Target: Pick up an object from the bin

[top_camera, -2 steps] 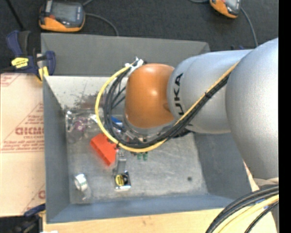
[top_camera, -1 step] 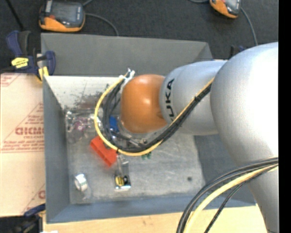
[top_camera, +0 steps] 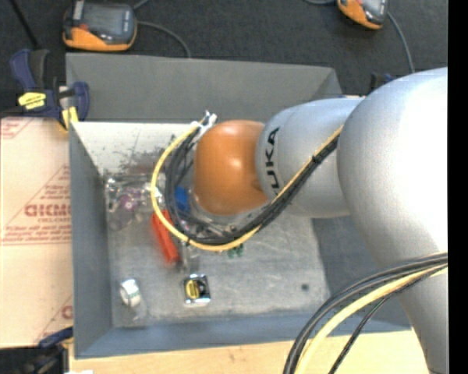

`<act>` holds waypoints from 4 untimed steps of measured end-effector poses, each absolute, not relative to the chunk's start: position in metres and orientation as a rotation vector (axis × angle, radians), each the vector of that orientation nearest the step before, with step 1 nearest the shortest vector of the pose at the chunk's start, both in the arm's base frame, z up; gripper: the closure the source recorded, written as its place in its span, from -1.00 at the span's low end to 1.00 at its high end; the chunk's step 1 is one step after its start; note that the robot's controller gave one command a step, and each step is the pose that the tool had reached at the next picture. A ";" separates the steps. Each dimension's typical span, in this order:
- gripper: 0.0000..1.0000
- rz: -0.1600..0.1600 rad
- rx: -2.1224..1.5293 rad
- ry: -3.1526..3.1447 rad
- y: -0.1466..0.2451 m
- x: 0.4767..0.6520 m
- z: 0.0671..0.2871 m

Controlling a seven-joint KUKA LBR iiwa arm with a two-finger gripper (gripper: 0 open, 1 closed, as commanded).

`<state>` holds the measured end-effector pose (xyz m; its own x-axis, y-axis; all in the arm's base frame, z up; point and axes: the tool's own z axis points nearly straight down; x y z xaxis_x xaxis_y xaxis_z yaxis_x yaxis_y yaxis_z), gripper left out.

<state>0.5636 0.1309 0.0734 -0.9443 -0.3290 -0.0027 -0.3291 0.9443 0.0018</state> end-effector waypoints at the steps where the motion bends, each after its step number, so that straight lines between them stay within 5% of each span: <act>1: 1.00 0.001 -0.112 3.131 0.101 0.568 0.108; 2: 1.00 -0.002 -0.723 3.056 0.069 0.525 0.133; 3: -1.00 0.001 -0.720 3.057 0.071 0.525 0.133; 4: -1.00 0.005 -0.779 3.045 0.118 0.491 0.076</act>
Offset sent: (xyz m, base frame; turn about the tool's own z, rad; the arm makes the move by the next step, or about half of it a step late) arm 0.0027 -0.0287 0.0329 0.2639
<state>0.4909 0.1184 0.0756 -0.8771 -0.4803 0.0006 -0.4803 0.8771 0.0032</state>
